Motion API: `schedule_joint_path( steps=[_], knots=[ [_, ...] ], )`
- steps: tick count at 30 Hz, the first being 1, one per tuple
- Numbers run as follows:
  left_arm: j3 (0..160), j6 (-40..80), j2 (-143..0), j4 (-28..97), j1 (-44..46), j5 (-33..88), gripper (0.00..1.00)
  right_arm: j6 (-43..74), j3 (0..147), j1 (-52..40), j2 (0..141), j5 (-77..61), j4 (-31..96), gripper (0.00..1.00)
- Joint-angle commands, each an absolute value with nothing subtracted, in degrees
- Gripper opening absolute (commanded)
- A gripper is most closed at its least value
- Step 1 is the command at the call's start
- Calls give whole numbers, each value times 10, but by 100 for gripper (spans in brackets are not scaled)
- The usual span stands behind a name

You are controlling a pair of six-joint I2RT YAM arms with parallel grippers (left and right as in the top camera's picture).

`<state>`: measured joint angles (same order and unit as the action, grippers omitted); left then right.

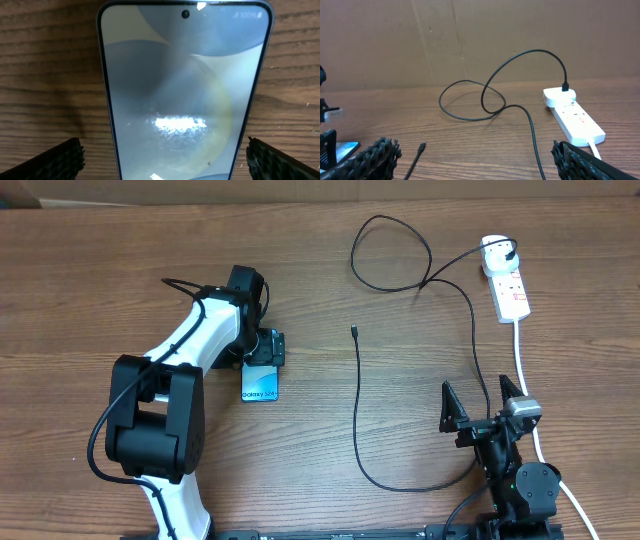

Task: Plug charger to phone and switch on socket
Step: 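Lower the left gripper and close it on the phone's top edge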

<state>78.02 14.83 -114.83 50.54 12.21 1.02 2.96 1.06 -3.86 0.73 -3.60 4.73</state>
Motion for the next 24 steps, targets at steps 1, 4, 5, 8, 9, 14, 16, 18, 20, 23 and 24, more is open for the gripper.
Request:
schedule_joint_path(
  steps=[1, 4, 5, 8, 9, 14, 16, 18, 20, 23, 24],
  knots=[
    [777, 141, -1160, 499, 125, 5, 100, 29, 4, -42, 2, -30, 45, 100],
    [777, 141, -1160, 495, 125, 5, 100, 29, 4, -42, 2, -30, 45, 100],
    [777, 141, -1160, 495, 125, 5, 100, 29, 4, -42, 2, -30, 45, 100],
    [776, 141, -1160, 494, 128, 3, 100, 29, 4, -42, 2, -30, 45, 100],
    [776, 142, -1160, 494, 129, 2, 100, 29, 4, -42, 2, -30, 45, 100],
    [776, 141, -1160, 494, 133, -3, 99, 29, 4, -42, 2, -30, 45, 100],
    [776, 141, -1160, 494, 136, -6, 99, 29, 4, -42, 2, -30, 45, 100],
    [776, 141, -1160, 492, 139, -6, 99, 29, 4, -42, 2, -30, 45, 100],
    [776, 141, -1160, 489, 143, -7, 100, 29, 4, -42, 2, -30, 45, 100],
    [776, 142, -1160, 487, 146, -10, 99, 29, 4, -42, 2, -30, 45, 100],
    [776, 143, -1160, 487, 146, -16, 99, 29, 4, -42, 2, -30, 45, 100]
  ],
)
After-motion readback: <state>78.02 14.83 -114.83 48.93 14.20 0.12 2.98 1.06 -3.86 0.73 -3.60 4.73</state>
